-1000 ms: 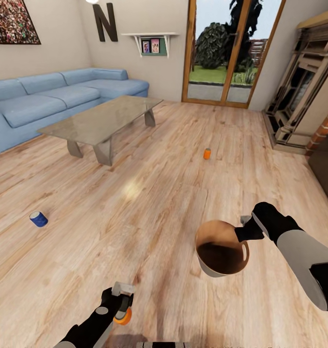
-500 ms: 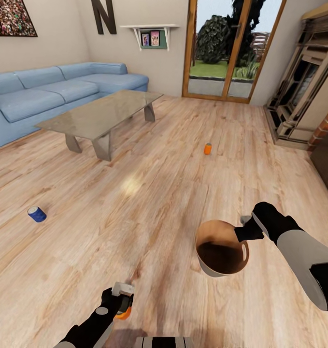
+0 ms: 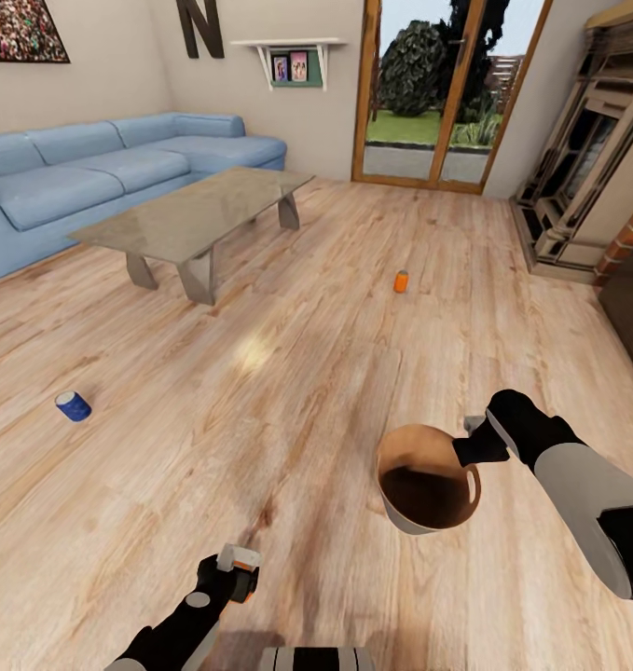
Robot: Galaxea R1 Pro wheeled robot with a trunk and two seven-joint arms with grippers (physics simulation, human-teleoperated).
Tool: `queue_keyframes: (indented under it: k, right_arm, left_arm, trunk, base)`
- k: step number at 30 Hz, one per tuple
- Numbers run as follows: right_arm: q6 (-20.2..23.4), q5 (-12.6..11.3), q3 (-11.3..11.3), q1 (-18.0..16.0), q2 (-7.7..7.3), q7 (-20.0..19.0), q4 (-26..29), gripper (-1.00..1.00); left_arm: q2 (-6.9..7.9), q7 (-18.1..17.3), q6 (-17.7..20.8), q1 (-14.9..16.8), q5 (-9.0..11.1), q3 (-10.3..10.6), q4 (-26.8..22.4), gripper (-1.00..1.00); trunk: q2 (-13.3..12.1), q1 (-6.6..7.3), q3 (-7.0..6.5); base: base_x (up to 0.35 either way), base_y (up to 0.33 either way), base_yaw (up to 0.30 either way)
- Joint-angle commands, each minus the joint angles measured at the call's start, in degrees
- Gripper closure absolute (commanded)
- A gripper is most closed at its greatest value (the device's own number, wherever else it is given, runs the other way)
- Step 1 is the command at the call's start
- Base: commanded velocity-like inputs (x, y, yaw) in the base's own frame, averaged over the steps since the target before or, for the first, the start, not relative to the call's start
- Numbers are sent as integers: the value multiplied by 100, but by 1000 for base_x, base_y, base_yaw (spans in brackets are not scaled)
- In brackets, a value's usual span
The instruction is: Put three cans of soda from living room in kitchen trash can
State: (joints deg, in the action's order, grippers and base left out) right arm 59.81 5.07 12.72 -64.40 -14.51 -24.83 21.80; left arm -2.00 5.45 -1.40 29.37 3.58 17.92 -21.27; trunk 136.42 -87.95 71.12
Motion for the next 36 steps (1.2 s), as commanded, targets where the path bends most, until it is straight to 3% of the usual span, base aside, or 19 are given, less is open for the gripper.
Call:
queue_keyframes:
  k: [1,11,20,25,36]
  right_arm:
    - [19,-112,-15,-2,1,-13,0,100]
    - [19,-109,-8,-2,1,-11,-8,100]
    - [19,-112,-7,-2,7,-7,-9,100]
    - [19,-104,-8,-2,31,-5,-9,100]
    - [19,-90,-9,-2,43,1,-9,100]
  left_arm:
    - [-1,0,0,0,0,0,0,-100]
    - [5,-7,7,1,2,-7,0,-100]
    - [6,-24,8,0,2,-7,-7,-100]
    - [12,-49,8,1,2,-8,-9,-100]
    - [26,-69,8,2,2,-3,-36,-100]
  trunk:
    - [0,1,4]
    - [361,-197,211]
    - [361,-197,252]
    - [562,-307,364]
    - [562,-307,410]
  base:
    - [-9,0,0]
    - [-2,0,0]
    - [0,0,0]
    - [0,0,0]
    - [0,0,0]
